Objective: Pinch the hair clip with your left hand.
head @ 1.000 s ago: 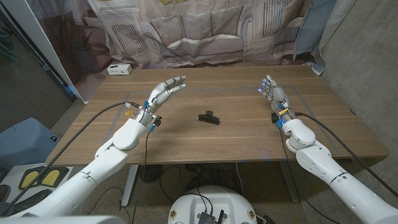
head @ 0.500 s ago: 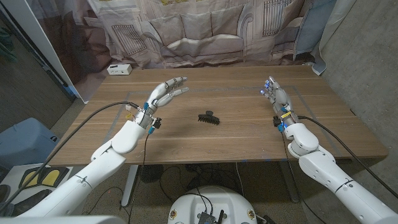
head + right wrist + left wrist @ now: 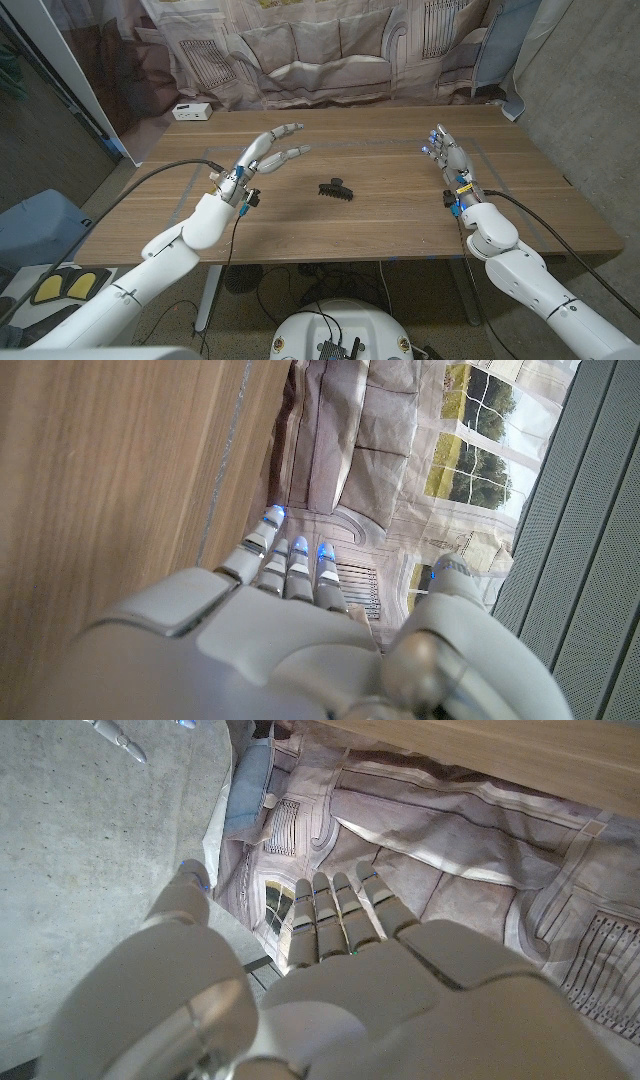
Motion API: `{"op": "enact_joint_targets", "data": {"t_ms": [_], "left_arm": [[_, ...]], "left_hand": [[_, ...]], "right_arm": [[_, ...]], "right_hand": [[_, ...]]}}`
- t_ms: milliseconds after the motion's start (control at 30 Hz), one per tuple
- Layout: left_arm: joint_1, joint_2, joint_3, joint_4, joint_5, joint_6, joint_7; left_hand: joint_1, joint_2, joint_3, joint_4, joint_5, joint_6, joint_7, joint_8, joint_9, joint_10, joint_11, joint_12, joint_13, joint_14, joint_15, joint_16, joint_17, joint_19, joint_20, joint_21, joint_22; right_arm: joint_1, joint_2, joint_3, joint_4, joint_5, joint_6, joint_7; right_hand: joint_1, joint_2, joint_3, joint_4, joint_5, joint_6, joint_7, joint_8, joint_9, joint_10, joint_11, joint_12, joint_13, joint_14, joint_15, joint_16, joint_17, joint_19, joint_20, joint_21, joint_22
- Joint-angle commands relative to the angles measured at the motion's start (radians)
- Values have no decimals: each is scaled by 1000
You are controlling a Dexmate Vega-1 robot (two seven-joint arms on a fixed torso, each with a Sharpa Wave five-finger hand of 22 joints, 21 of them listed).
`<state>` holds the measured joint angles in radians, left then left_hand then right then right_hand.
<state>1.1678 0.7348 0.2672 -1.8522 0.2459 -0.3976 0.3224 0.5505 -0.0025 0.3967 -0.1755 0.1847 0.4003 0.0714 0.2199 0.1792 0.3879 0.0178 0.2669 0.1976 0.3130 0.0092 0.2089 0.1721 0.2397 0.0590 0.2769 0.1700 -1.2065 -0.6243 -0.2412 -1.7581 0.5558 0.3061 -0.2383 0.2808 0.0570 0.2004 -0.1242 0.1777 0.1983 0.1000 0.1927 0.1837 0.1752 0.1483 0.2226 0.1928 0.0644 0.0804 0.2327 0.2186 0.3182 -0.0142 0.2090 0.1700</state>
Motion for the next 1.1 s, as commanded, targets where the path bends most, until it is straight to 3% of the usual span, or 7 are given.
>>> {"op": "enact_joint_targets", "data": {"t_ms": [33, 233, 300, 500, 567, 867, 1100], "left_arm": [[27, 31, -11, -92, 154, 126, 56], [44, 41, -10, -178, 265, 275, 74], [40, 51, -7, -193, 275, 299, 63], [26, 75, 3, -243, 309, 390, 23], [18, 87, 5, -258, 315, 415, 4], [-37, 154, 17, -300, 311, 483, -114], [-74, 206, 18, -334, 328, 528, -184]], "left_hand": [[15, 2, 8, -1, -2, 12, 2, 3, 4, 10, -2, 6, 3, 12, -2, -4, 2, 7, 2, -1, 5], [28, -9, 7, 1, -5, 26, -19, 2, 5, 30, -25, 7, 4, 27, -16, -5, 1, 6, 10, -11, 5], [31, -19, 5, 4, -7, 34, -28, 1, 5, 40, -42, 8, 4, 32, -25, -6, 1, -11, 32, -22, 6], [64, -38, 6, 8, -8, 115, -99, 10, 7, 124, -126, 18, 4, 72, -59, -8, 0, -39, 37, -54, 9], [71, -42, 6, 9, -8, 132, -114, 12, 7, 142, -137, 20, 4, 82, -65, -8, 0, -52, 32, -61, 9], [87, -50, 7, 7, -6, 142, -128, 7, 7, 151, -131, 13, 3, 83, -73, -12, -1, -73, 31, -73, 9], [151, -57, 24, -9, 2, 139, -145, 0, 7, 150, -147, 2, 2, 74, -88, -19, -1, -68, 33, -74, 8]], "right_arm": [[-30, -5, 17, -17, 5, 3, 3], [-40, -6, 23, -17, 1, 12, 3], [-43, -4, 25, -17, 5, 14, 2], [-58, -2, 33, -24, 2, 19, -5], [-63, -2, 36, -27, 1, 20, -10], [-74, 9, 43, -25, -3, 28, -20], [-74, 18, 43, -22, -12, 35, -29]], "right_hand": [[8, -3, 0, -5, 4, 8, -1, 3, 2, 9, -1, -2, 4, 5, -1, 0, 0, 8, 0, 0, 1], [9, -3, 0, -5, 4, 9, -1, 3, 2, 10, -2, -3, 4, 5, -1, -1, 0, 8, 0, -1, 1], [9, -3, 0, -5, 4, 9, -2, 3, 2, 10, -2, -3, 4, 5, -2, -1, 0, 8, 1, -2, 1], [9, -2, 0, -6, 4, 13, -2, 4, 2, 12, -1, -3, 4, 7, -1, -1, 0, 8, 3, -3, 2], [10, -2, 0, -6, 4, 13, -1, 4, 2, 13, 0, -3, 4, 7, -1, -1, 0, 8, 3, -3, 2], [10, -1, 0, -6, 3, 16, -2, 5, 2, 15, -2, -4, 4, 8, -2, -2, 0, 8, 5, -4, 2], [15, 4, 3, -8, 4, 17, -3, 5, 2, 18, -2, -4, 4, 9, -1, -3, -1, 8, 7, -5, 2]]}}
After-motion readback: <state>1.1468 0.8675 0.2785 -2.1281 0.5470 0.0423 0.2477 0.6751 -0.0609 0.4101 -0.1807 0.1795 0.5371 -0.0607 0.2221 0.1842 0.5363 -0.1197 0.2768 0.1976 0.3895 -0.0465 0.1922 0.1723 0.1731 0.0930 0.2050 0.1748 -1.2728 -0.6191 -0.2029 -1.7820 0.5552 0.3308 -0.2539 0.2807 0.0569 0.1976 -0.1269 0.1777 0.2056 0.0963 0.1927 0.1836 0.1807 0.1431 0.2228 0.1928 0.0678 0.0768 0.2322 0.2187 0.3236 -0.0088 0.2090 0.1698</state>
